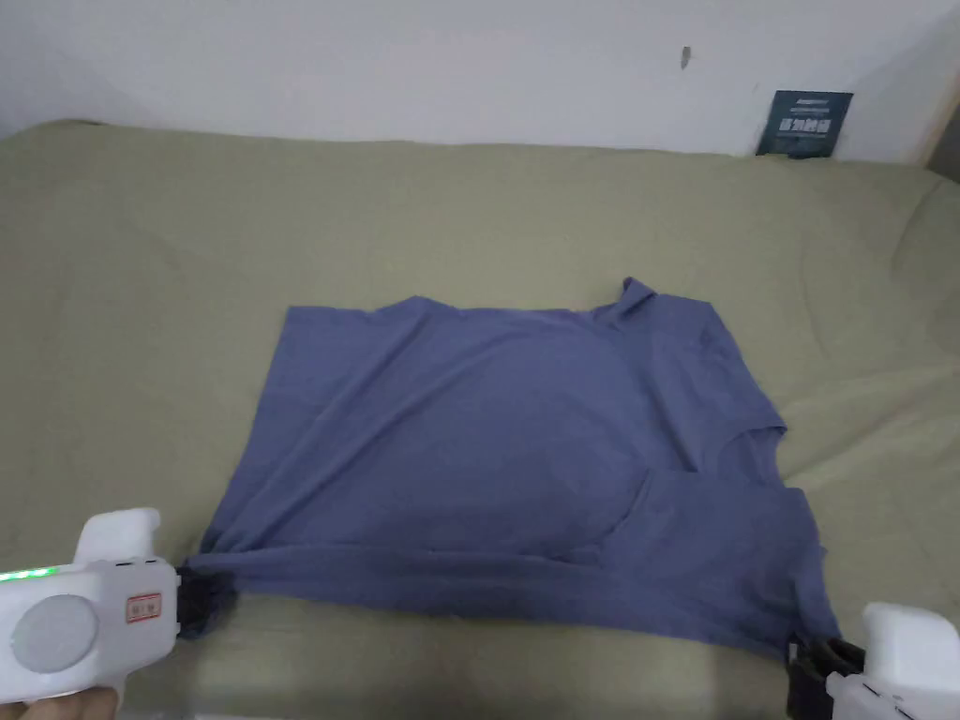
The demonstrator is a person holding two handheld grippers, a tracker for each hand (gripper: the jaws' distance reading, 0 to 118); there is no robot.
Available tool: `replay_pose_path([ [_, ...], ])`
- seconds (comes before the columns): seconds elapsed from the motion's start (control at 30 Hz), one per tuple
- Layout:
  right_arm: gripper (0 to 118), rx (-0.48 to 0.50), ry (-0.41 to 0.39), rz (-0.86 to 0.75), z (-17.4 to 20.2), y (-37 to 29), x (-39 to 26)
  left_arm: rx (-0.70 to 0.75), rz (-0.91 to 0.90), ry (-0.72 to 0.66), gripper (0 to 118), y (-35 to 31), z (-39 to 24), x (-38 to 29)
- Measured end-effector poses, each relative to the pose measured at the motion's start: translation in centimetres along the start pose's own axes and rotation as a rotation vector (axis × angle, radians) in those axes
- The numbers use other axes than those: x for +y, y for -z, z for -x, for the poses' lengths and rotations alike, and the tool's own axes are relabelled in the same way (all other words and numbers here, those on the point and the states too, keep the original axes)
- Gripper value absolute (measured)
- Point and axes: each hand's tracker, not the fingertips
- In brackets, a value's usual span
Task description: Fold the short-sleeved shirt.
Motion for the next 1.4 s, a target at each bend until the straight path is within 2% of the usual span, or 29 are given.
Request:
replay_pose_path([
  [0.07,3,-0.007,0.050,0.028,-1.3,0.6,0.5,-0.017,0.013,0.007,3,0.1,-0.1,0.0],
  [0.17,4,-0.018,0.064,0.070,-2.9,2.1,1.3,-0.012,0.007,0.020,3,-0.9,-1.0,-0.6],
  [0.2,17,-0.025,0.064,0.091,-3.5,2.7,1.6,-0.014,0.007,0.020,3,-1.0,-0.8,-0.6],
  [0.23,66,-0.028,0.054,0.125,-3.9,3.4,2.0,-0.023,0.007,0.018,3,-1.5,-0.8,-0.6],
  [0.27,109,-0.018,0.069,0.169,-4.3,4.2,2.2,-0.026,0.010,0.018,3,-1.7,-0.9,-0.5],
  [0.3,117,-0.008,0.081,0.223,-4.6,5.0,2.3,-0.025,0.013,0.021,3,-1.8,-1.0,-0.5],
  [0.33,111,-0.015,0.078,0.153,-5.0,5.1,3.0,-0.024,0.007,0.033,3,-1.9,-1.1,-0.5],
  [0.4,110,0.029,0.050,0.254,-5.4,6.8,3.7,-0.016,0.000,0.049,3,-2.4,-1.4,-0.3],
  [0.43,108,0.013,0.023,0.262,-5.5,7.6,4.0,-0.019,-0.002,0.048,3,-2.5,-1.5,-0.3],
  [0.47,100,0.012,-0.003,0.259,-5.2,7.5,3.6,-0.023,-0.002,0.046,3,-2.5,-1.5,-0.2],
  [0.5,83,0.012,-0.021,0.275,-5.2,7.7,3.6,-0.022,-0.001,0.044,3,-2.4,-1.5,0.0],
  [0.53,39,0.017,-0.041,0.292,-5.2,8.0,3.7,-0.016,0.001,0.046,3,-2.4,-1.5,0.0],
  [0.57,7,0.019,-0.032,0.274,-5.4,7.9,3.6,-0.011,0.002,0.052,3,-2.4,-1.4,0.0],
  [0.63,7,0.063,-0.044,0.263,-6.1,7.8,3.5,-0.010,0.008,0.048,3,-2.3,-1.1,0.1],
  [0.77,7,0.069,-0.118,0.243,-5.9,6.4,4.3,-0.009,0.008,0.027,3,-2.2,-0.1,0.5],
  [1.1,7,0.094,-0.119,0.109,-5.4,4.6,10.2,-0.016,-0.043,0.043,3,-3.3,-0.2,4.1],
  [1.4,7,0.083,-0.147,0.079,-3.9,9.3,17.9,-0.011,-0.064,0.058,3,-1.0,-2.3,11.4],
])
